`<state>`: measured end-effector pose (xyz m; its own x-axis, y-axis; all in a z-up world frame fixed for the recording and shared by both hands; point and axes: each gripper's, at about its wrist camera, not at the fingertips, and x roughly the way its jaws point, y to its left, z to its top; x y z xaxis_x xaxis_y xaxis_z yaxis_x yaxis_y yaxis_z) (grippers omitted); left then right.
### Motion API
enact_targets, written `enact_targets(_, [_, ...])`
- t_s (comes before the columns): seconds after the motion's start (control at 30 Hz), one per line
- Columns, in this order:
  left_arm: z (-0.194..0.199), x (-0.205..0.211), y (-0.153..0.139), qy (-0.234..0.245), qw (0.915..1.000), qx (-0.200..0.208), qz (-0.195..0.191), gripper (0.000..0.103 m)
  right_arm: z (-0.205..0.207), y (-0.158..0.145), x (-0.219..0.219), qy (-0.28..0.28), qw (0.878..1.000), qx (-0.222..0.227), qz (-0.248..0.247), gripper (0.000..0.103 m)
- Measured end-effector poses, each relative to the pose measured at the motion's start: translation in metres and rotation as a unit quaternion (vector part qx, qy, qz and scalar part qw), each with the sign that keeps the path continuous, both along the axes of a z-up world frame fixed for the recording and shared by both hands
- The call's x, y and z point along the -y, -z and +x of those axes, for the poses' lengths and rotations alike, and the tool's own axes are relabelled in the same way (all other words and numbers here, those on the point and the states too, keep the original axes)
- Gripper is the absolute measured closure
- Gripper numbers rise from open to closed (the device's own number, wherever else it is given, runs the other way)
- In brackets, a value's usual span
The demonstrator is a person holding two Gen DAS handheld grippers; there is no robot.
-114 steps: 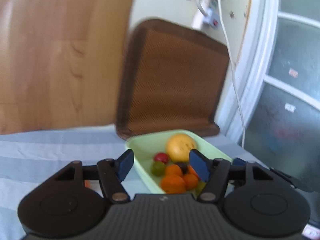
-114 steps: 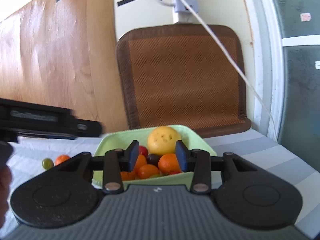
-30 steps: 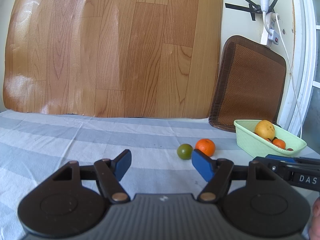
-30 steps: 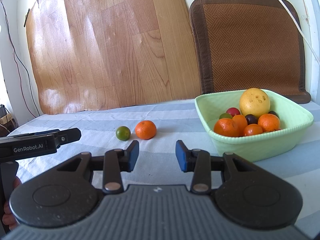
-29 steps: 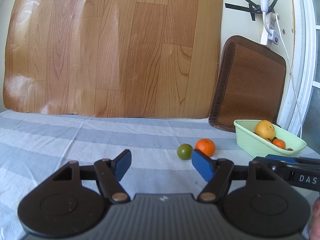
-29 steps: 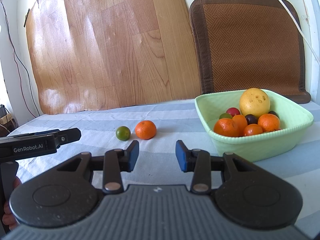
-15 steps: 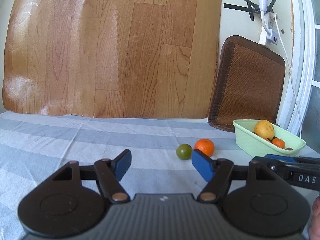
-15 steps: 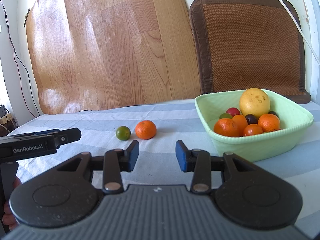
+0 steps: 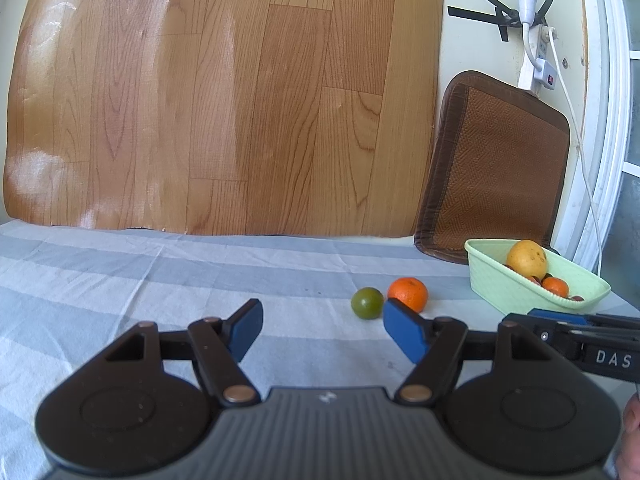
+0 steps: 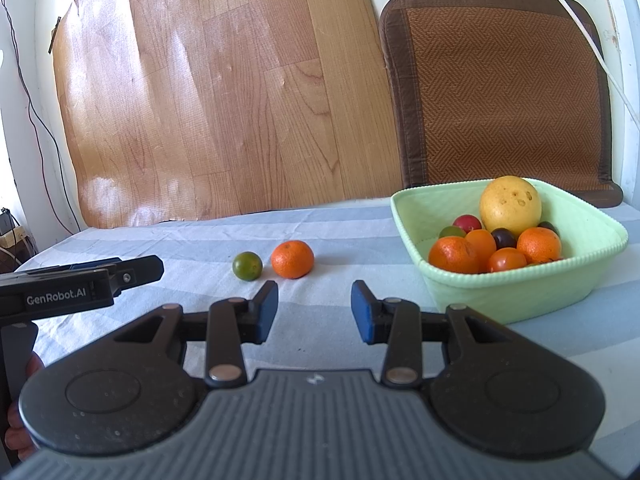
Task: Organize fruits
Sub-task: 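Close the left gripper around the small green tomato on the cloth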
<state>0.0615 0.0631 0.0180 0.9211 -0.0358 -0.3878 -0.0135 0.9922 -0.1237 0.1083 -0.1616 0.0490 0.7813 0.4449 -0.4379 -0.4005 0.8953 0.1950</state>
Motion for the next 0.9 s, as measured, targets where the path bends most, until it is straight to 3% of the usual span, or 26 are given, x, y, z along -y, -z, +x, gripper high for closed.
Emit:
enact_targets(0.47, [0.001, 0.000, 0.000, 0.002, 1.0000, -0.002, -0.004, 0.035, -0.001, 0.000, -0.001, 0.001, 1.000, 0.000, 0.001, 0.060])
enact_targets(0.67, [0.022, -0.004, 0.002, 0.026, 0.9984, -0.040, -0.030, 0.036, -0.002, -0.003, 0.000, -0.004, 1.000, 0.002, 0.009, 0.060])
enact_targets(0.87, [0.064, 0.011, -0.003, 0.070, 0.9956, -0.057, 0.021, 0.037, -0.002, -0.004, 0.002, -0.015, 1.000, 0.003, 0.021, 0.060])
enact_targets(0.9, [0.072, 0.014, -0.002, 0.082, 0.9942, -0.065, 0.025, 0.042, -0.003, -0.004, 0.003, -0.016, 1.000, 0.002, 0.023, 0.060])
